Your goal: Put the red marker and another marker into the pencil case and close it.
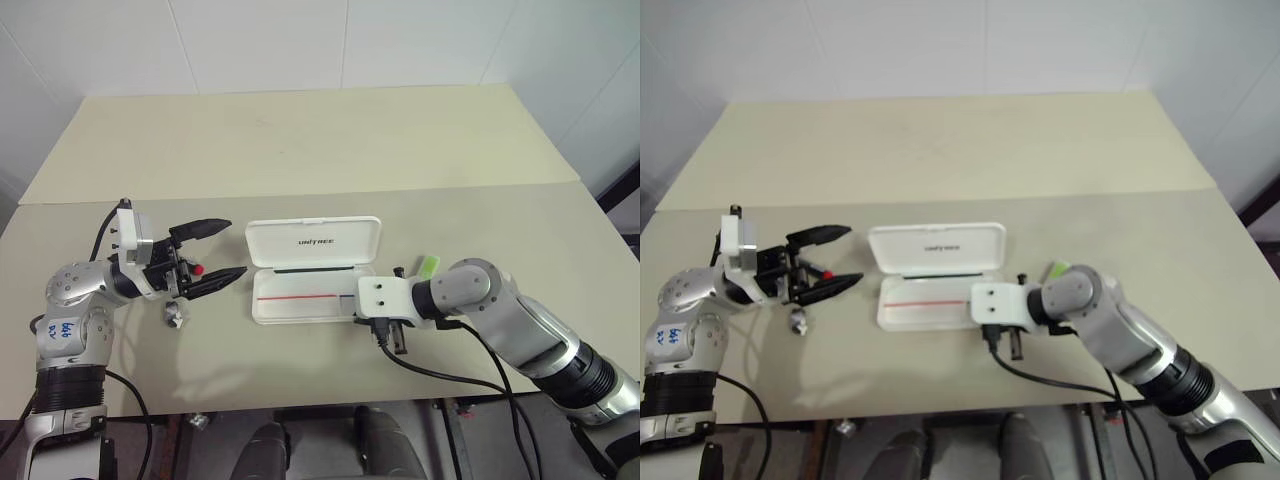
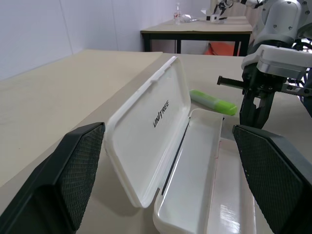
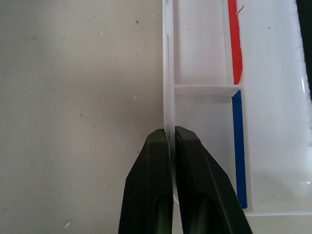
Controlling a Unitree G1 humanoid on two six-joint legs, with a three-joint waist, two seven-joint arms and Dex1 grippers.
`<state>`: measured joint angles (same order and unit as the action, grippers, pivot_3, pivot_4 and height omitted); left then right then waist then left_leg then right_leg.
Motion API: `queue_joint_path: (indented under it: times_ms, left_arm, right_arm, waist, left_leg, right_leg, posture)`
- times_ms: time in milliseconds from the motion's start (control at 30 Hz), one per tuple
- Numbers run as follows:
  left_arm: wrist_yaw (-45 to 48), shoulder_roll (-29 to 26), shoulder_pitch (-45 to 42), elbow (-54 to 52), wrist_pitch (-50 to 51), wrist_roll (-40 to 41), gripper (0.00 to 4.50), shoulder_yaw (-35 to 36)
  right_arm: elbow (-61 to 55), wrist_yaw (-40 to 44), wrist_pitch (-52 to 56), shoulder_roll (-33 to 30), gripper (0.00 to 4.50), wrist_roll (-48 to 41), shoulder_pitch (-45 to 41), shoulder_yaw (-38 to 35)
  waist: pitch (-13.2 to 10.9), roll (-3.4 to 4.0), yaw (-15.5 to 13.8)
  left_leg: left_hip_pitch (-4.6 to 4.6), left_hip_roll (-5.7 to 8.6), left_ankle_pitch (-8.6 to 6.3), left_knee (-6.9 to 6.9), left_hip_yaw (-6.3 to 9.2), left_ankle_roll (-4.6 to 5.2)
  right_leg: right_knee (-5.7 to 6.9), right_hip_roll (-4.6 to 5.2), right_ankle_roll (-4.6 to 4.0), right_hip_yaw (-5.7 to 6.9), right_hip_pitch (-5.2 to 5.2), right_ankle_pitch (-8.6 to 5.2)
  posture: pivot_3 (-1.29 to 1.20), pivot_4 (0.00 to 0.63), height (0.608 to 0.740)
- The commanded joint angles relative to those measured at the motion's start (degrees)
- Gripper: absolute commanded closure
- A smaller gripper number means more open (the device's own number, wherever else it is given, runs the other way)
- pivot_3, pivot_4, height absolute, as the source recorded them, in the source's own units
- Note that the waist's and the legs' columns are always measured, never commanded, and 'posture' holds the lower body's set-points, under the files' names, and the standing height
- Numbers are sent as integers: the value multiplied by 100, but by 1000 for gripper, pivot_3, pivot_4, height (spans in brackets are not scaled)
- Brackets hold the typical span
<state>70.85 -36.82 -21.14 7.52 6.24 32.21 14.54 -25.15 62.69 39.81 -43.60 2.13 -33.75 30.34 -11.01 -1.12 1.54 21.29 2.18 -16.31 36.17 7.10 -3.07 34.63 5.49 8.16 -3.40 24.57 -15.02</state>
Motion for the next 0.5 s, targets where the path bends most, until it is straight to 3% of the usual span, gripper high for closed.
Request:
queue_joint_path:
  times_ms: [33, 300, 500]
  left_arm:
    - [50, -50, -26, -115, -32, 58, 0, 9]
    - [56, -18, -177, -20, -64, 24, 0, -55]
    - [-51, 32, -150, -85, -54, 40, 0, -78]
  right_arm:
    - [-210, -77, -107, 19, 3024, -95, 46, -278]
    - [-265, -120, -33, 56, 213, -273, 23, -478]
    - [-400, -235, -49, 90, 100, -509, 97, -819]
  waist:
    - [0, 0, -2]
    - [0, 0, 1]
    - [0, 0, -6]
  left_leg:
    - [0, 0, 0, 1, 0, 0]
    - [0, 0, 0, 2, 1, 0]
    - [0, 0, 0, 0, 1, 0]
  right_leg:
    - [0, 0, 0, 0, 0, 0]
    - [1, 0, 0, 1, -2, 0]
    - [-2, 0, 0, 1, -1, 0]
  posture:
    - [0, 150, 740]
    - [0, 150, 740]
    - [0, 150, 740]
